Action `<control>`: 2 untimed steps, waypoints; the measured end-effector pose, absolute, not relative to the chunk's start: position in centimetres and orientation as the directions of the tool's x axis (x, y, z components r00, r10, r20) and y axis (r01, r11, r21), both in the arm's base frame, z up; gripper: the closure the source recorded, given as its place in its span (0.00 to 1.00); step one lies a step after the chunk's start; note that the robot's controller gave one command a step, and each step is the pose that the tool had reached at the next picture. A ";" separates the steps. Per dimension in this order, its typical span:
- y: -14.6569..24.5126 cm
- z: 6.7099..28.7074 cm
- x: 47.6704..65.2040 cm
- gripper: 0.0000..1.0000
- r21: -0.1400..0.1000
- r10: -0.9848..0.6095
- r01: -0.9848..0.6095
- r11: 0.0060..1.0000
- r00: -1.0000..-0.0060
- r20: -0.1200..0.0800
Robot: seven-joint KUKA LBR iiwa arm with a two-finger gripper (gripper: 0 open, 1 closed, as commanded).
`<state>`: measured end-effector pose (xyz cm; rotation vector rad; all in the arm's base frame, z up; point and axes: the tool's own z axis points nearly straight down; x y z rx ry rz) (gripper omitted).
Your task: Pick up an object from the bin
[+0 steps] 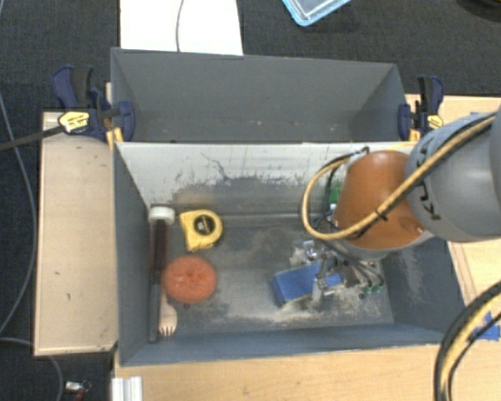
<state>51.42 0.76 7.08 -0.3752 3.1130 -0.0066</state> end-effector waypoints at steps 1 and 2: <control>0.8 7.1 51.4 1.00 -0.005 -0.240 -0.240 0.971 -0.971 -0.006; 0.8 7.1 51.4 1.00 -0.005 -0.241 -0.241 0.970 -0.970 -0.006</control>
Offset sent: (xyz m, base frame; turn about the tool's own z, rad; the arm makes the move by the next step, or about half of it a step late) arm 0.0000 0.0000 0.0000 0.0000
